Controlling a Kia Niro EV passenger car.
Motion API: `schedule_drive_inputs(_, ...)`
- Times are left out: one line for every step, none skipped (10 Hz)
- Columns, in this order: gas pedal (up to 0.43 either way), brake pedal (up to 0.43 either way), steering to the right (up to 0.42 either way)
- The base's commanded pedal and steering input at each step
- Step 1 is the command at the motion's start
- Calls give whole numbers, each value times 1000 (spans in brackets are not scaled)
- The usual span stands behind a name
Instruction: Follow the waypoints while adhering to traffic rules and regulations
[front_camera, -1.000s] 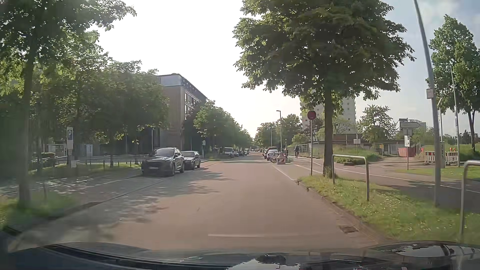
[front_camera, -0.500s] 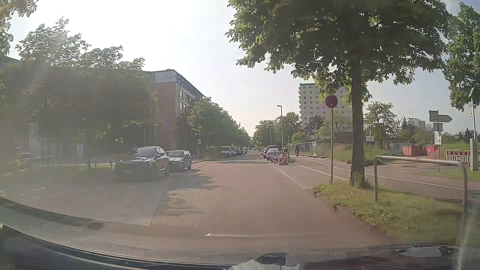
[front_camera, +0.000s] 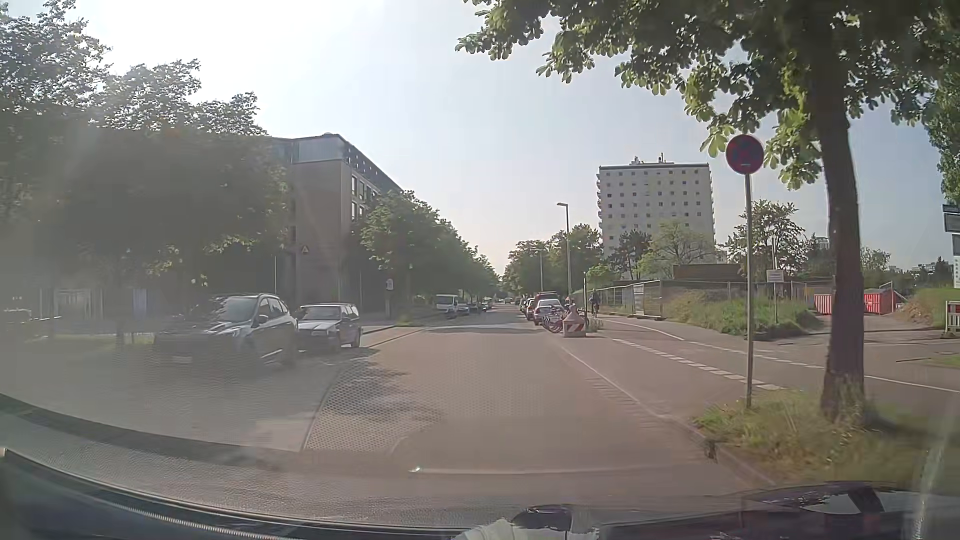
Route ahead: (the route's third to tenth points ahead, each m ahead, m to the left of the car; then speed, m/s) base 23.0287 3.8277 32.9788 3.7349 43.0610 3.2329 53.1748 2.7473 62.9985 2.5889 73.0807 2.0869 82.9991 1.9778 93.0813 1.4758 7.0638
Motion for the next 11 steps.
schedule_drive_inputs(59, 0, 7)
schedule_drive_inputs(59, 0, 7)
schedule_drive_inputs(59, 0, 6)
schedule_drive_inputs(59, 0, 5)
schedule_drive_inputs(59, 0, 5)
schedule_drive_inputs(59, 0, 6)
schedule_drive_inputs(59, 0, 6)
schedule_drive_inputs(59, 0, 4)
schedule_drive_inputs(59, 0, 3)
schedule_drive_inputs(59, 0, 3)
schedule_drive_inputs(59, 0, 3)
